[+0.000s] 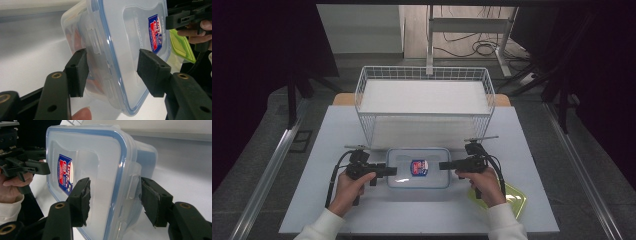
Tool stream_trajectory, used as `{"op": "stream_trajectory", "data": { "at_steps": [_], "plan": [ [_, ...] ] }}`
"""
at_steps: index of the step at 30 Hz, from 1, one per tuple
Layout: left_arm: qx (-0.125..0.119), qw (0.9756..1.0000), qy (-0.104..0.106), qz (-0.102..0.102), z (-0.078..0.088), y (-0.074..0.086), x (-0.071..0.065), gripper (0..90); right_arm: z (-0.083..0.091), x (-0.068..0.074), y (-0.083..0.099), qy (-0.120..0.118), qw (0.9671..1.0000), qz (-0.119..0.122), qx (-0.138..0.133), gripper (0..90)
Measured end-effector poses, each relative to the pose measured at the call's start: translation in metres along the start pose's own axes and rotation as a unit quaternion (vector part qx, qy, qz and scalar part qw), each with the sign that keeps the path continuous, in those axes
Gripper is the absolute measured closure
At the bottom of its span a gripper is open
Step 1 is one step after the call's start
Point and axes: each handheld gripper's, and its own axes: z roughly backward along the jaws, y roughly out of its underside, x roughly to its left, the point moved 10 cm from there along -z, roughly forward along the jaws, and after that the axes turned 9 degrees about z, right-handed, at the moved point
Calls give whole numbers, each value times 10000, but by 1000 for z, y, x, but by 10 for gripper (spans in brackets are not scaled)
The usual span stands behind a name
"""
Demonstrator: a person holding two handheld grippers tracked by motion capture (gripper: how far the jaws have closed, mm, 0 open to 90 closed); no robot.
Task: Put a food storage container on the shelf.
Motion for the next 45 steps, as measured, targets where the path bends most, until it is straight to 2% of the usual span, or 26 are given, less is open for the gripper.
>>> {"op": "stream_trajectory", "data": {
  "at_steps": [22,38,45],
  "plan": [
    [-13,9997,206,96,2,-1,1,467,2,1,1,-5,9998,198,95,449],
    [-67,9998,175,-14,5,1,-3,487,7,3,3,-71,9997,209,-42,473],
    [-40,9999,122,-102,6,3,-7,496,10,6,4,3,9995,302,-73,467]
  ]
}}
